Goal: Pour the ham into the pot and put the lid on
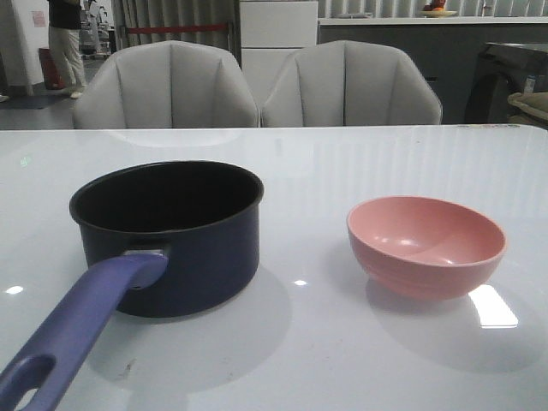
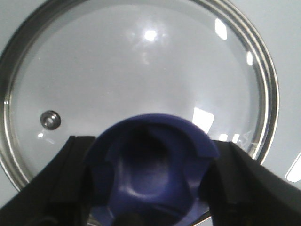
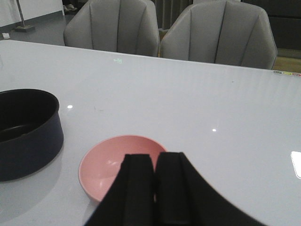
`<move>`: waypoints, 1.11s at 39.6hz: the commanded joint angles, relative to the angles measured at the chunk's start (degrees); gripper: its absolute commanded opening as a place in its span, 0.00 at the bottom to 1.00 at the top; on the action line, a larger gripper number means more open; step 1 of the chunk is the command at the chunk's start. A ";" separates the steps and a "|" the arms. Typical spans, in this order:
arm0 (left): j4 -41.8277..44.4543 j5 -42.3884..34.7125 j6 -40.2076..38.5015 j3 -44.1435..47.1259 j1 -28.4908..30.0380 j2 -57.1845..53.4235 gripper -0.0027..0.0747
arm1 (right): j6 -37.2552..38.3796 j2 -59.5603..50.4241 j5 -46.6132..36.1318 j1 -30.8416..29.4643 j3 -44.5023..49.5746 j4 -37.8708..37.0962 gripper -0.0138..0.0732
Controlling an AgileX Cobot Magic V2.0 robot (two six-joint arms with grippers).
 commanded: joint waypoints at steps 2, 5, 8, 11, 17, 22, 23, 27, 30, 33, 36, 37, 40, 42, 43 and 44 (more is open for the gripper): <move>-1.65 -2.05 0.17 -0.83 0.15 -0.95 0.24 | -0.32 0.34 -4.83 0.01 -1.56 0.23 0.32; -1.65 -2.05 0.17 -0.83 0.15 -0.95 0.24 | -0.32 0.34 -4.83 0.01 -1.56 0.23 0.32; -1.54 -2.05 0.17 -0.83 0.15 -0.95 0.24 | -0.32 0.34 -4.83 0.01 -1.56 0.23 0.32; -1.29 -1.56 0.30 -0.83 0.15 -0.95 0.24 | -0.32 0.34 -4.83 0.01 -1.56 0.23 0.32; -1.01 0.16 1.53 -0.83 0.15 -1.42 0.24 | -0.32 0.34 -4.83 0.01 -1.56 0.23 0.32; 0.60 1.78 1.51 -0.83 0.15 -1.54 0.24 | -0.32 0.34 -4.83 0.01 -1.56 0.23 0.32; 1.13 2.13 1.51 -0.83 0.15 -1.54 0.24 | -0.32 0.34 -4.83 0.01 -1.56 0.23 0.32; 5.19 4.26 1.51 -0.83 0.15 -1.54 0.24 | -0.32 0.34 -4.83 0.01 -1.56 0.23 0.32; 7.64 5.54 1.51 -0.83 0.15 -1.65 0.24 | -0.32 0.34 -4.83 0.01 -1.56 0.23 0.32; 7.85 5.81 1.51 -0.83 0.15 -2.09 0.24 | -0.32 0.34 -4.83 0.01 -1.56 0.23 0.32; 7.11 4.95 1.51 -0.83 0.15 -3.14 0.24 | -0.32 0.34 -4.83 0.01 -1.56 0.23 0.32; 6.97 4.68 1.51 -0.83 0.15 -3.33 0.24 | -0.32 0.34 -4.83 0.01 -1.56 0.23 0.32; 6.46 4.45 1.51 -0.94 0.15 -4.61 0.24 | -0.32 0.34 -4.83 0.01 -1.56 0.23 0.32; 6.43 4.45 1.51 -1.05 0.15 -5.19 0.24 | -0.32 0.34 -4.83 0.01 -1.56 0.23 0.32; 6.33 4.45 1.51 -1.19 0.15 -5.51 0.24 | -0.32 0.34 -4.83 0.01 -1.56 0.23 0.32; 6.08 4.45 1.51 -1.33 0.15 -5.63 0.24 | -0.32 0.34 -4.83 0.01 -1.56 0.23 0.32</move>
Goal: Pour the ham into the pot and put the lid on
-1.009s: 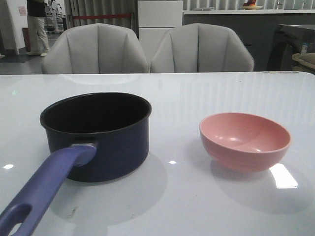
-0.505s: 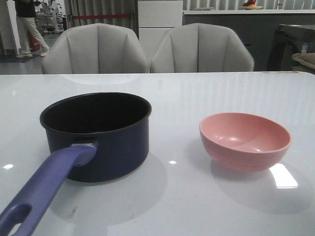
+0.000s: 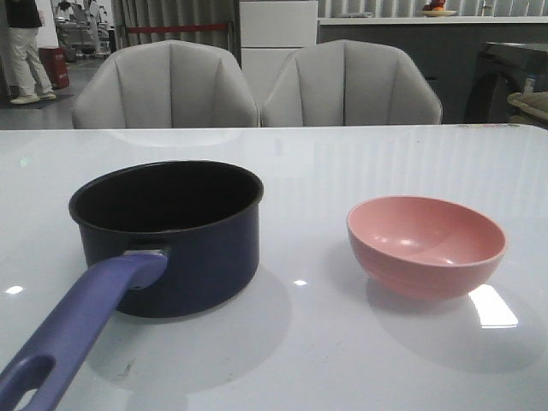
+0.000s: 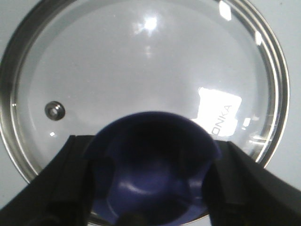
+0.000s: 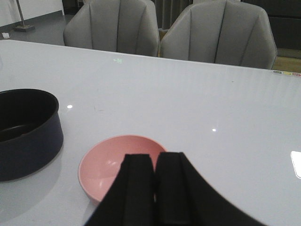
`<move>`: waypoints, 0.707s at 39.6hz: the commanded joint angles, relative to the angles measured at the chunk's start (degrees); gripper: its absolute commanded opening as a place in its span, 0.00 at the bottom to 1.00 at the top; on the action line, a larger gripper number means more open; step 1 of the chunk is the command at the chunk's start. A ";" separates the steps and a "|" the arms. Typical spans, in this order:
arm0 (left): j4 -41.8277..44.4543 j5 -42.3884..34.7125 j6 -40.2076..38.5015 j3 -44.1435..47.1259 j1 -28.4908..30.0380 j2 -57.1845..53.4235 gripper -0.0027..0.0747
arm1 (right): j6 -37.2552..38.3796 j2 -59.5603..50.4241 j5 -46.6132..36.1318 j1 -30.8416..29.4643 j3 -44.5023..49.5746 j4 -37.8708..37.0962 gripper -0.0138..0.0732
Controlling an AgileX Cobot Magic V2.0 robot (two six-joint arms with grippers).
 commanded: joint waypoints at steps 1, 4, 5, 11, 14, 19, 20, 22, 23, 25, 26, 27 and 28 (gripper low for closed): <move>-0.91 0.49 0.08 -1.70 0.15 -4.02 0.24 | -0.32 0.34 -4.83 0.01 -1.56 0.23 0.32; -1.87 0.64 0.55 -2.39 0.15 -4.87 0.24 | -0.32 0.34 -4.83 0.01 -1.56 0.23 0.32; -2.30 0.64 1.24 -2.75 0.15 -5.20 0.24 | -0.32 0.34 -4.83 0.01 -1.56 0.23 0.32; -4.36 2.05 1.76 -5.33 -0.54 -6.87 0.24 | -0.32 0.34 -4.83 0.01 -1.56 0.23 0.32; -4.36 2.74 1.76 -7.20 -2.10 -7.45 0.24 | -0.32 0.34 -4.83 0.01 -1.56 0.23 0.32; -4.36 4.61 1.76 -12.68 -9.06 -7.68 0.24 | -0.32 0.34 -4.83 0.01 -1.56 0.23 0.32; -4.36 4.89 1.76 -13.69 -10.06 -7.68 0.24 | -0.32 0.34 -4.83 0.01 -1.56 0.23 0.32; -4.36 5.31 1.76 -15.50 -12.37 -7.68 0.24 | -0.32 0.34 -4.83 0.01 -1.56 0.23 0.32; -4.36 5.46 1.76 -16.51 -13.67 -7.68 0.24 | -0.32 0.34 -4.83 0.01 -1.56 0.23 0.32; -4.36 5.58 1.76 -18.24 -15.91 -7.68 0.24 | -0.32 0.34 -4.83 0.01 -1.56 0.23 0.32; -4.36 5.58 1.76 -18.99 -17.09 -7.68 0.24 | -0.32 0.34 -4.83 0.01 -1.56 0.23 0.32; -4.36 5.58 1.76 -19.96 -17.98 -7.68 0.24 | -0.32 0.34 -4.83 0.01 -1.56 0.23 0.32; -4.36 5.58 1.76 -20.66 -19.16 -7.68 0.24 | -0.32 0.34 -4.83 0.01 -1.56 0.23 0.32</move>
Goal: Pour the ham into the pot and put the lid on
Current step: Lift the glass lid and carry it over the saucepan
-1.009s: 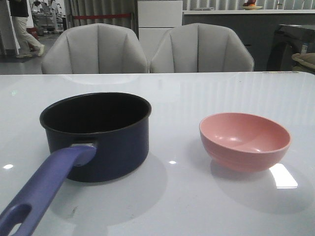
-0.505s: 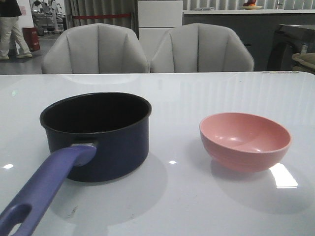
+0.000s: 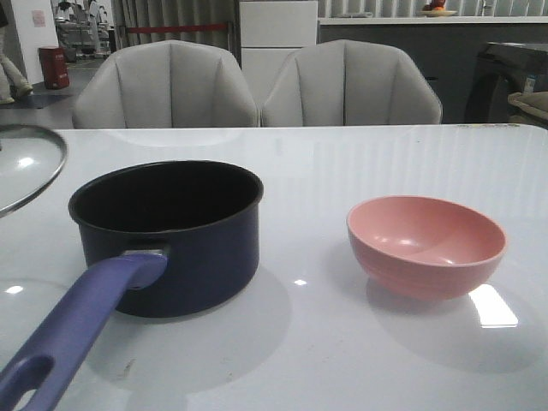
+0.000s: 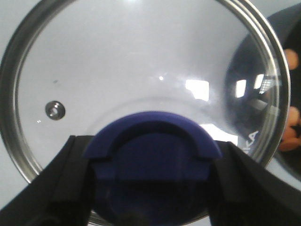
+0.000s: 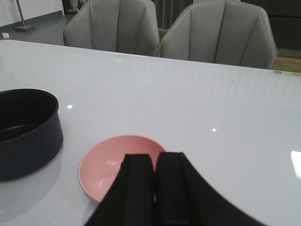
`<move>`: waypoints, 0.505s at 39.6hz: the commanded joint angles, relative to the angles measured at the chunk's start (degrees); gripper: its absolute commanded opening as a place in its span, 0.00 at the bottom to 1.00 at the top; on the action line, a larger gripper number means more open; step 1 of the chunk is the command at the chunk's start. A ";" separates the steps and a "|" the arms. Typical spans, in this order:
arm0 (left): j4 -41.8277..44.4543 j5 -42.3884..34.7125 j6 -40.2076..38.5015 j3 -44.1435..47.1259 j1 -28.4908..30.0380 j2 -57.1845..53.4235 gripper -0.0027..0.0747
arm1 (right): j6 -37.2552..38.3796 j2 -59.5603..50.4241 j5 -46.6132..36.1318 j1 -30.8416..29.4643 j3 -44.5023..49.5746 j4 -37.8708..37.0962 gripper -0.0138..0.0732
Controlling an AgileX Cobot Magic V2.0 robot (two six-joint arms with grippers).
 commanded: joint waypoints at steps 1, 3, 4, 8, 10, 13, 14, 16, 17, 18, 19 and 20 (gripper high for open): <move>-1.45 -0.33 0.14 -5.40 -4.11 -2.73 0.24 | -0.32 0.34 -4.83 0.01 -1.56 0.23 0.32; -1.45 -0.33 0.14 -7.00 -6.03 -2.62 0.24 | -0.32 0.34 -4.83 0.01 -1.56 0.23 0.32; -1.45 -0.33 0.14 -7.68 -6.82 -2.54 0.24 | -0.32 0.34 -4.83 0.01 -1.56 0.23 0.32; -1.54 0.04 -0.10 -10.26 -10.33 -1.48 0.24 | -0.32 0.34 -4.83 0.01 -1.56 0.23 0.32; -1.68 0.60 -0.13 -11.36 -11.82 -0.65 0.24 | -0.32 0.34 -4.83 0.01 -1.56 0.23 0.32; -2.28 2.26 -0.13 -13.17 -14.11 1.22 0.24 | -0.32 0.34 -4.83 0.01 -1.56 0.23 0.32; -2.42 2.46 -0.13 -13.58 -14.95 2.01 0.24 | -0.32 0.34 -4.83 0.01 -1.56 0.23 0.32; -2.42 2.74 -0.13 -14.47 -16.38 3.31 0.24 | -0.32 0.34 -4.83 0.01 -1.56 0.23 0.32; -2.42 2.74 -0.13 -14.81 -16.95 3.84 0.24 | -0.32 0.34 -4.83 0.01 -1.56 0.23 0.32; -2.42 2.74 -0.23 -15.13 -17.68 4.51 0.24 | -0.32 0.34 -4.83 0.01 -1.56 0.23 0.32; -2.42 2.86 -0.23 -15.64 -18.37 5.07 0.24 | -0.32 0.34 -4.83 0.01 -1.56 0.23 0.32; -2.42 3.19 -0.23 -16.07 -18.98 5.70 0.24 | -0.32 0.34 -4.83 0.01 -1.56 0.23 0.32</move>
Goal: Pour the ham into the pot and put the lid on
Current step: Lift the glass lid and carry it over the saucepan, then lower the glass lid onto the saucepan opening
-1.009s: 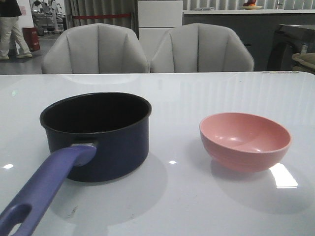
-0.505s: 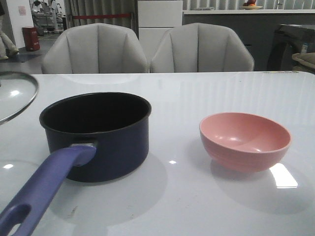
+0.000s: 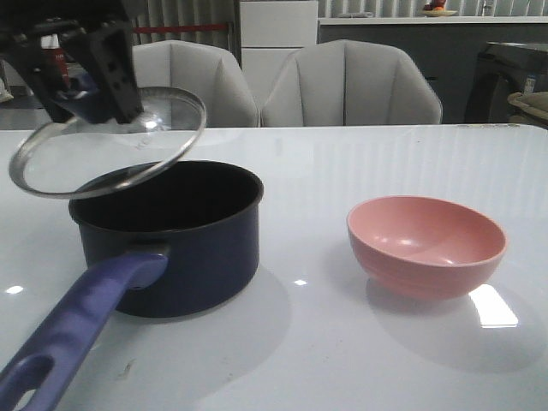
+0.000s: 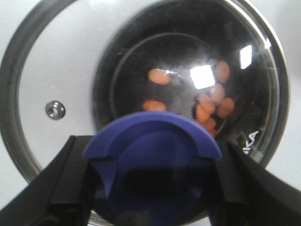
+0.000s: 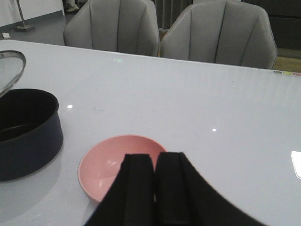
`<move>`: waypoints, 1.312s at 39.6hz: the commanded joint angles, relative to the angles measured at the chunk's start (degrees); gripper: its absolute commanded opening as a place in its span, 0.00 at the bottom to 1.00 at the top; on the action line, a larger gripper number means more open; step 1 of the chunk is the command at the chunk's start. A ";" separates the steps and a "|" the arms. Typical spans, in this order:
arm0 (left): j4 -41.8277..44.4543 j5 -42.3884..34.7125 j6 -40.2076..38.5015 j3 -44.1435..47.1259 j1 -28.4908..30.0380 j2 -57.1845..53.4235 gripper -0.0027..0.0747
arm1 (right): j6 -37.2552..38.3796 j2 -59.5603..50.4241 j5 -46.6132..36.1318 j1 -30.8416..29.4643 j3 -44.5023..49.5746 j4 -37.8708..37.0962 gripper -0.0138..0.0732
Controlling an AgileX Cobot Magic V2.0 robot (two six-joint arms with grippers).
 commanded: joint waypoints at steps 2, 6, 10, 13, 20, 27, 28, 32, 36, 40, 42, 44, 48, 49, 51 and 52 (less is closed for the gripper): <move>-1.54 -0.04 -0.26 -3.94 -2.64 -0.21 0.24 | -0.32 0.34 -4.83 0.01 -1.56 0.23 0.32; -1.42 1.40 -0.26 -5.41 -3.51 1.15 0.24 | -0.32 0.34 -4.83 0.01 -1.56 0.23 0.32; -1.42 2.79 -0.26 -6.84 -3.51 2.27 0.24 | -0.32 0.34 -4.83 0.01 -1.56 0.23 0.32; -1.32 2.91 -0.26 -7.75 -3.51 2.96 0.24 | -0.32 0.34 -4.83 0.01 -1.56 0.23 0.32; -1.44 3.45 -0.26 -8.15 -3.65 3.99 0.24 | -0.32 0.34 -4.83 0.01 -1.56 0.23 0.32; -0.86 6.73 -0.26 -8.15 -3.65 5.27 0.24 | -0.32 0.34 -4.83 0.01 -1.56 0.23 0.32; -0.86 6.48 -0.26 -8.15 -3.65 5.41 0.24 | -0.32 0.34 -4.83 0.01 -1.56 0.23 0.32; -1.64 5.53 -0.26 -8.15 -3.65 5.40 0.24 | -0.32 0.34 -4.83 0.01 -1.56 0.23 0.32; -1.72 4.84 -0.26 -8.15 -3.65 5.40 0.24 | -0.32 0.34 -4.83 0.01 -1.56 0.23 0.32; -1.72 4.30 -0.26 -8.15 -3.65 5.40 0.24 | -0.32 0.34 -4.83 0.01 -1.56 0.23 0.32; -1.81 3.76 -0.26 -8.15 -3.65 5.40 0.24 | -0.32 0.34 -4.83 0.01 -1.56 0.23 0.32; -1.95 3.22 -0.26 -8.26 -3.65 5.40 0.24 | -0.32 0.34 -4.83 0.01 -1.56 0.23 0.32; -1.95 3.48 -0.26 -9.34 -3.65 5.80 0.24 | -0.32 0.34 -4.83 0.01 -1.56 0.23 0.32; -1.95 3.62 -0.26 -9.75 -3.65 5.93 0.24 | -0.32 0.34 -4.83 0.01 -1.56 0.23 0.32; -1.95 4.30 -0.26 -10.64 -3.65 6.20 0.24 | -0.32 0.34 -4.83 0.01 -1.56 0.23 0.32; -1.95 4.55 -0.26 -11.07 -3.65 6.42 0.24 | -0.32 0.34 -4.83 0.01 -1.56 0.23 0.32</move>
